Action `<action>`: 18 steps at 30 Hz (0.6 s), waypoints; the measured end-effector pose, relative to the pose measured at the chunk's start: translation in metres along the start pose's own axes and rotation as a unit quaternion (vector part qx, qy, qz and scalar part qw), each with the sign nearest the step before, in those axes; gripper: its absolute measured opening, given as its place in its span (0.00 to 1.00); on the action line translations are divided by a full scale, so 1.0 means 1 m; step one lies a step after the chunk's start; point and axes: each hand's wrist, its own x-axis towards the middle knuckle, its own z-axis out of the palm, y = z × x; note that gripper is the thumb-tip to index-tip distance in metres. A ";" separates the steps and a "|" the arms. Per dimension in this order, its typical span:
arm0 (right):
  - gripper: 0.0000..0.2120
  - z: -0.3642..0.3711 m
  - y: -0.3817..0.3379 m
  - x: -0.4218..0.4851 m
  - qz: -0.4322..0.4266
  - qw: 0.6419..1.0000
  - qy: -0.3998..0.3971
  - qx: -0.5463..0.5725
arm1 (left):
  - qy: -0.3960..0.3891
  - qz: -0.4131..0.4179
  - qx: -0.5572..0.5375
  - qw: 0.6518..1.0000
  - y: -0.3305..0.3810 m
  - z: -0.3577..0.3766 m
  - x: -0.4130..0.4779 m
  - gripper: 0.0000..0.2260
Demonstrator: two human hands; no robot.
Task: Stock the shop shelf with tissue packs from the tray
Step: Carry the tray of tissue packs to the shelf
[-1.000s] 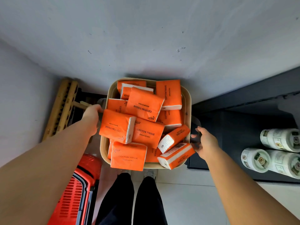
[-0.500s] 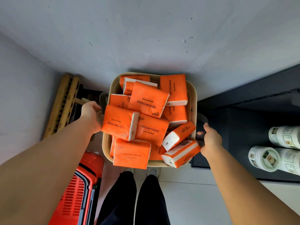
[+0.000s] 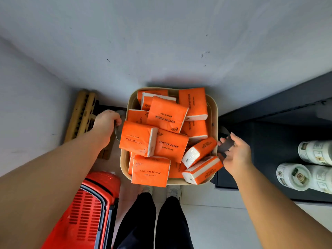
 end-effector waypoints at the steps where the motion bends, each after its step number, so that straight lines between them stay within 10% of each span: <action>1: 0.12 0.002 -0.004 -0.005 -0.001 1.000 -0.015 -0.011 | -0.006 0.016 0.022 1.000 0.002 -0.002 -0.006 0.08; 18: 0.07 -0.051 -0.016 -0.138 -0.052 0.997 -0.019 -0.052 | -0.118 0.167 0.172 0.963 0.089 -0.039 -0.136 0.06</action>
